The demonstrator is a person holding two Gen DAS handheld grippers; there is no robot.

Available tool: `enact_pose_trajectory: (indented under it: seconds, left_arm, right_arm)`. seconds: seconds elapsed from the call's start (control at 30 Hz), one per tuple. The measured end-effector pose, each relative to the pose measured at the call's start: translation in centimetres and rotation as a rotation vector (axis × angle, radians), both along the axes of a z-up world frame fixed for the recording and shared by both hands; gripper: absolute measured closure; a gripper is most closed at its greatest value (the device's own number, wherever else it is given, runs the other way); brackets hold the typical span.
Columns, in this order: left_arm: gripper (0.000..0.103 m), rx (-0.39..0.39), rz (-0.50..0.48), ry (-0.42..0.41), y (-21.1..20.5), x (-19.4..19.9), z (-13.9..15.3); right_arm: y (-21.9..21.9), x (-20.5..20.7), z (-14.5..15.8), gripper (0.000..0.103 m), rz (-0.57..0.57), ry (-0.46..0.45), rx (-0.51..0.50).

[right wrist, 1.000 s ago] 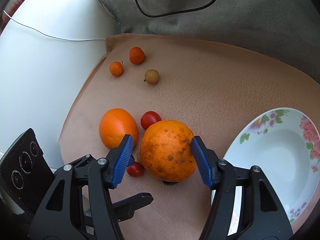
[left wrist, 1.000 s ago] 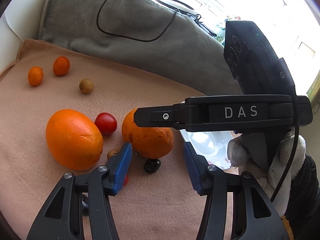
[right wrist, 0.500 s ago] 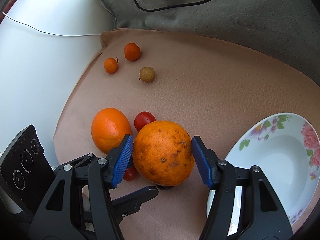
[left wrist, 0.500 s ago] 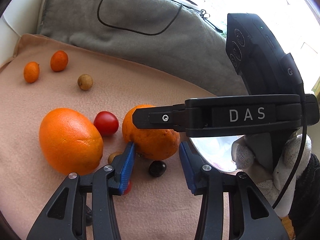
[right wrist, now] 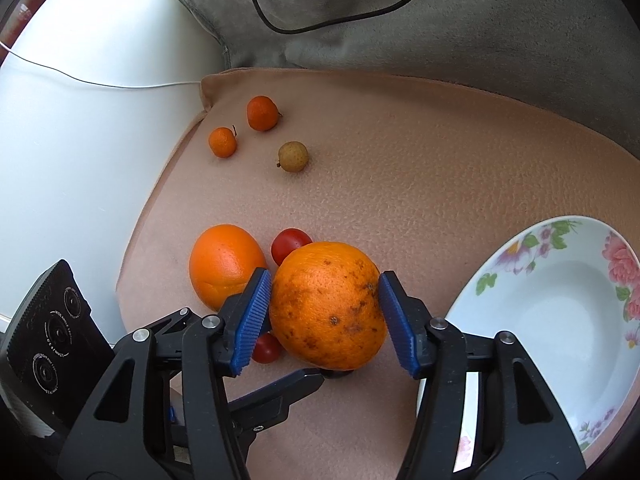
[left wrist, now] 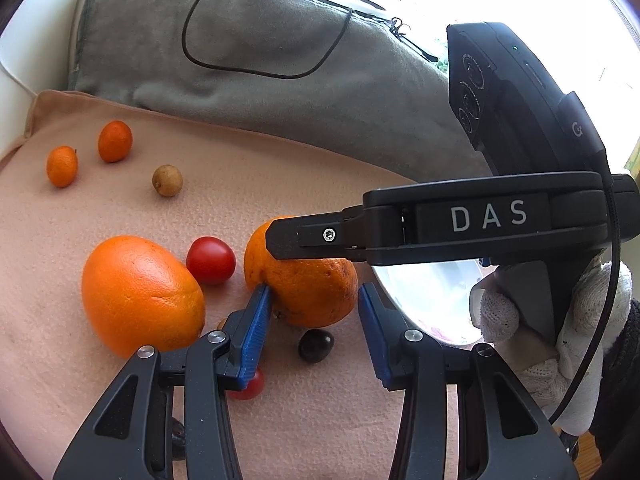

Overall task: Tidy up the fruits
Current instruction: 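Grasp the large orange with the right gripper while the left tool hovers nearby, then carry the large orange onto the white floral plate and open the right gripper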

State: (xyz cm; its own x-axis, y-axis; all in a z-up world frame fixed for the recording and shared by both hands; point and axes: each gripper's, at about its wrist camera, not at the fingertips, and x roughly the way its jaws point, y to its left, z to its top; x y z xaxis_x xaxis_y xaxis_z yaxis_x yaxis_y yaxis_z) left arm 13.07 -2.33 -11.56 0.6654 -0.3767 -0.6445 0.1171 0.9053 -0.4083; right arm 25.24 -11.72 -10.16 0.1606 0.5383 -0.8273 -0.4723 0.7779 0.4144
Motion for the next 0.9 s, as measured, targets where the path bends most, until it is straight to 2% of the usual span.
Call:
enact_pose_trajectory:
  seconds: [0.17, 0.27, 0.4, 0.67, 0.9]
  left_arm:
    - [0.06, -0.002, 0.004, -0.008, -0.2, -1.1, 0.3]
    - [0.06, -0.004, 0.007, -0.011, -0.3, -0.9, 0.1]
    - [0.059, -0.025, -0.001, 0.02, -0.1, -0.5, -0.6]
    - [0.06, -0.004, -0.003, 0.009, -0.3, -0.1, -0.1]
    - [0.06, 0.026, -0.006, -0.032, -0.9, -1.4, 1.3]
  right_arm:
    - [0.3, 0.1, 0.0, 0.044, 0.007, 0.003, -0.013]
    - [0.5, 0.4, -0.1, 0.041, 0.017, 0.02, -0.021]
    - [0.7, 0.1, -0.3, 0.039, 0.022, 0.003, -0.051]
    - [0.0, 0.2, 0.0, 0.042, 0.003, -0.003, -0.032]
    - [-0.7, -0.5, 1.4, 0.042, -0.017, -0.014, 0.014]
